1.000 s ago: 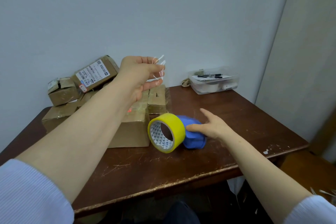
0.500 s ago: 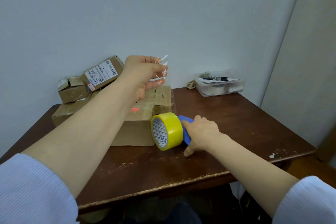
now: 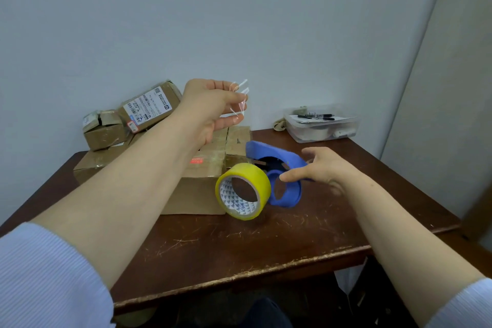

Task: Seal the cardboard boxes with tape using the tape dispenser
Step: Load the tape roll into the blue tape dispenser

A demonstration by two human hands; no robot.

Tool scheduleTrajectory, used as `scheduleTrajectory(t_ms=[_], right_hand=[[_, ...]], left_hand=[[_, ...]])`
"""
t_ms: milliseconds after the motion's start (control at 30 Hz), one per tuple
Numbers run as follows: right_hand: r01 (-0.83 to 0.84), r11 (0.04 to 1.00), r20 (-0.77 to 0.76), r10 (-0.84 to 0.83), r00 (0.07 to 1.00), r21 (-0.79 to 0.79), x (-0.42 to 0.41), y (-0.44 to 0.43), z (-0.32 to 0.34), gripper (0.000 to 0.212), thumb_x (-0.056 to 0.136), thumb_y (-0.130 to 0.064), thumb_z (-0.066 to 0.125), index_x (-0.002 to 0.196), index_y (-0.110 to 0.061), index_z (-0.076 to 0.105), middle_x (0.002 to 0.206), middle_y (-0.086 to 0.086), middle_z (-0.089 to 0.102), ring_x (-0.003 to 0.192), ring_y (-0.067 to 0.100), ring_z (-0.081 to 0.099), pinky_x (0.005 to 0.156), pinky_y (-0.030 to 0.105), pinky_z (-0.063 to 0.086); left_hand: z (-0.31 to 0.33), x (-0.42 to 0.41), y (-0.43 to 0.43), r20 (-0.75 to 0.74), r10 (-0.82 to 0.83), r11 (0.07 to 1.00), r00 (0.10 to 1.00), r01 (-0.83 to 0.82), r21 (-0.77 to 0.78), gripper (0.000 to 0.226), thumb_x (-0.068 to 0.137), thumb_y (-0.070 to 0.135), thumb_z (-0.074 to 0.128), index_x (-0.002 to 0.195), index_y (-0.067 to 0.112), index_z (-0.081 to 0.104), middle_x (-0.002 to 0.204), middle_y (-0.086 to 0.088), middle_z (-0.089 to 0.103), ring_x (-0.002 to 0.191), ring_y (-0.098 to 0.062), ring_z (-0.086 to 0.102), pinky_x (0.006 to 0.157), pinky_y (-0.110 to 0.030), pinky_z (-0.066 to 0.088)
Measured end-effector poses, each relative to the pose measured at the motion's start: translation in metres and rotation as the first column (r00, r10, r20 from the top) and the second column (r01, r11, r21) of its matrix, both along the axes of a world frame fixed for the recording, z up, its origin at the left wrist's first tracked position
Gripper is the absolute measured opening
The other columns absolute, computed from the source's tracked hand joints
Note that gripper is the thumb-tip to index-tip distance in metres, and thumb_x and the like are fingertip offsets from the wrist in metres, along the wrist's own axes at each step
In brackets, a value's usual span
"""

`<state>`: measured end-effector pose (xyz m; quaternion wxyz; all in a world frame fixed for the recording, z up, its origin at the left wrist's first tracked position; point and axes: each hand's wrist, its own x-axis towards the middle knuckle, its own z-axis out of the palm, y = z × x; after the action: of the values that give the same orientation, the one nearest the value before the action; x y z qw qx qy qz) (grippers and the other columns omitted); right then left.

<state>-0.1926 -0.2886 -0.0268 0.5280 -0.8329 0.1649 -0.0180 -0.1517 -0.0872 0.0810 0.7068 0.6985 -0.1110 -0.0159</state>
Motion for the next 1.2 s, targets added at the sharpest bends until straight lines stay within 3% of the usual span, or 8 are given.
scheduleTrajectory(t_ms=[67, 167, 300, 500, 700, 900, 1067, 1200], right_hand=[[0.045, 0.994, -0.025, -0.042, 0.999, 0.097, 0.002, 0.003, -0.005, 0.107, 0.058, -0.020, 0.090, 0.145, -0.002, 0.030, 0.141, 0.015, 0.044, 0.122, 0.030, 0.049, 0.099, 0.041, 0.044], [0.063, 0.978, -0.031, -0.058, 0.998, 0.197, 0.004, 0.010, -0.014, 0.103, 0.058, -0.025, 0.090, 0.141, 0.002, 0.036, 0.127, 0.013, 0.053, 0.105, 0.025, 0.055, 0.073, 0.031, 0.045], [0.063, 0.949, 0.014, -0.071, 0.997, 0.309, 0.006, 0.020, -0.023, 0.108, 0.059, -0.027, 0.089, 0.145, -0.001, 0.029, 0.139, 0.014, 0.048, 0.119, 0.029, 0.052, 0.081, 0.035, 0.043], [0.010, 0.926, 0.046, -0.029, 0.999, 0.378, 0.000, 0.030, -0.024, 0.115, 0.051, -0.031, 0.090, 0.146, -0.010, 0.028, 0.133, 0.012, 0.054, 0.107, 0.027, 0.060, 0.065, 0.032, 0.045], [-0.036, 0.929, 0.089, 0.003, 0.996, 0.370, -0.008, 0.037, -0.031, 0.147, 0.019, -0.050, 0.092, 0.146, -0.015, 0.028, 0.135, 0.013, 0.052, 0.118, 0.031, 0.055, 0.072, 0.033, 0.045], [-0.087, 0.846, 0.114, 0.031, 0.993, 0.526, -0.014, 0.041, -0.034, 0.125, 0.032, -0.033, 0.090, 0.142, -0.016, 0.034, 0.129, 0.011, 0.057, 0.108, 0.029, 0.062, 0.086, 0.042, 0.054], [-0.148, 0.740, 0.150, 0.065, 0.987, 0.656, -0.019, 0.048, -0.036, 0.108, 0.044, -0.017, 0.087, 0.140, -0.016, 0.038, 0.121, 0.008, 0.061, 0.095, 0.023, 0.066, 0.077, 0.040, 0.056], [-0.192, 0.704, 0.196, 0.077, 0.978, 0.684, -0.021, 0.055, -0.041, 0.115, 0.044, -0.018, 0.087, 0.145, -0.018, 0.033, 0.119, 0.006, 0.059, 0.093, 0.021, 0.065, 0.084, 0.042, 0.054]], left_hand=[[0.002, 0.000, -0.001, -0.005, -0.007, 1.000, 1.000, 0.006, -0.012, 0.018, 0.080, -0.002, 0.070, 0.094, 0.006, 0.062, 0.077, -0.010, 0.067, 0.065, -0.015, 0.066, 0.067, -0.032, 0.060], [0.006, 0.000, -0.003, -0.001, -0.011, 1.000, 1.000, 0.011, -0.029, 0.016, 0.080, -0.002, 0.070, 0.086, 0.009, 0.061, 0.074, -0.009, 0.067, 0.062, -0.014, 0.066, 0.064, -0.030, 0.060], [0.011, 0.002, -0.001, -0.009, -0.018, 0.999, 1.000, 0.018, -0.033, 0.016, 0.079, -0.003, 0.070, 0.086, 0.008, 0.061, 0.073, -0.009, 0.068, 0.065, -0.016, 0.067, 0.061, -0.029, 0.059], [0.013, 0.001, -0.002, -0.002, -0.014, 1.000, 1.000, 0.014, -0.021, 0.016, 0.080, -0.004, 0.070, 0.082, 0.008, 0.060, 0.073, -0.010, 0.067, 0.060, -0.014, 0.066, 0.062, -0.029, 0.060], [0.013, 0.002, -0.006, -0.010, 0.002, 0.999, 1.000, -0.002, -0.050, 0.017, 0.081, -0.006, 0.067, 0.079, 0.008, 0.058, 0.073, -0.012, 0.063, 0.059, -0.016, 0.063, 0.061, -0.029, 0.059], [0.013, 0.003, -0.009, -0.026, 0.041, 0.995, 0.999, -0.044, -0.091, 0.016, 0.082, -0.007, 0.065, 0.079, 0.007, 0.058, 0.080, -0.014, 0.063, 0.061, -0.017, 0.062, 0.065, -0.032, 0.059], [0.016, 0.008, -0.014, -0.077, 0.076, 0.981, 0.994, -0.088, -0.174, 0.016, 0.084, -0.009, 0.062, 0.084, 0.005, 0.055, 0.081, -0.014, 0.061, 0.063, -0.018, 0.061, 0.065, -0.032, 0.060], [0.020, 0.008, -0.019, -0.089, 0.096, 0.979, 0.991, -0.111, -0.172, 0.015, 0.085, -0.009, 0.060, 0.083, 0.005, 0.054, 0.078, -0.013, 0.059, 0.065, -0.019, 0.059, 0.061, -0.031, 0.060]])
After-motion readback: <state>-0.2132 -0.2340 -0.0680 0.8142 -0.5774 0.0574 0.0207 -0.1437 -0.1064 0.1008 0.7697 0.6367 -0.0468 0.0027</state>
